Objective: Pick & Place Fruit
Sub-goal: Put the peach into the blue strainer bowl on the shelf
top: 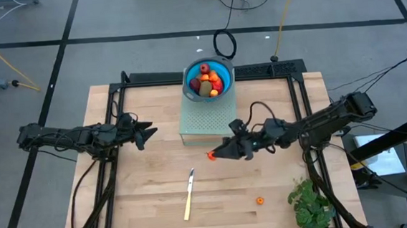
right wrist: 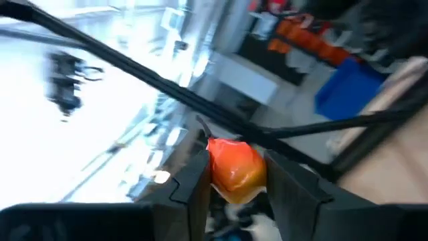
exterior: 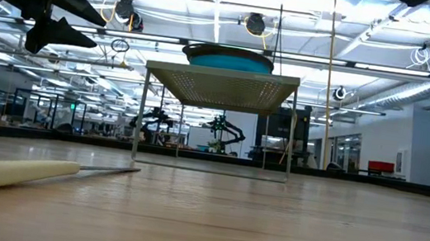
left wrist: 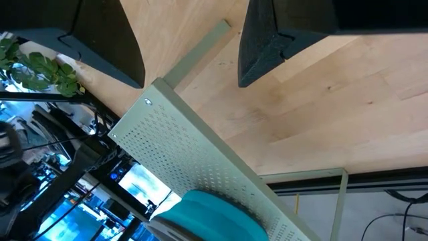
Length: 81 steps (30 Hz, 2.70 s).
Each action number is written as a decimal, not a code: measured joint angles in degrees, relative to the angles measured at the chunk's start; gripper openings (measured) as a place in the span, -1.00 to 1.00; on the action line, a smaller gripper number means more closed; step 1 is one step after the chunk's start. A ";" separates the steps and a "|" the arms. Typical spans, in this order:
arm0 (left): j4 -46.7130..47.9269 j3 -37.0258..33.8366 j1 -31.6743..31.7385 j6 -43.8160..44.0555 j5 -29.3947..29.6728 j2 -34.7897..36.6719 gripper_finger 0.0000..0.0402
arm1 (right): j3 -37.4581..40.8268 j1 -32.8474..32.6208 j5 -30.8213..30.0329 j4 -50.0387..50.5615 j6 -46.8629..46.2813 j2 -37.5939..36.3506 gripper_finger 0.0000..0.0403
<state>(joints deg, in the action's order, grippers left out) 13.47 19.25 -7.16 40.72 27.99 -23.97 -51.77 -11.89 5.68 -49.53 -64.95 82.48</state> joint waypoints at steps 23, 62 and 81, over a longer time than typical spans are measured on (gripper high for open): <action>0.02 0.00 0.00 0.01 0.52 -0.02 0.20 | 0.02 1.80 26.33 -18.17 -1.46 0.02 -0.39; 0.03 0.00 0.00 -3.49 0.51 -0.01 0.20 | 0.02 2.41 26.13 -15.50 31.42 0.02 -0.39; 0.04 0.00 0.00 -3.36 0.52 0.00 0.20 | 0.02 3.84 25.80 4.68 51.30 0.02 -0.39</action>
<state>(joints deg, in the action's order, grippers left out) 13.52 19.25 -7.16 37.36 28.51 -23.97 -51.75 -8.05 31.48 -44.85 -13.65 82.50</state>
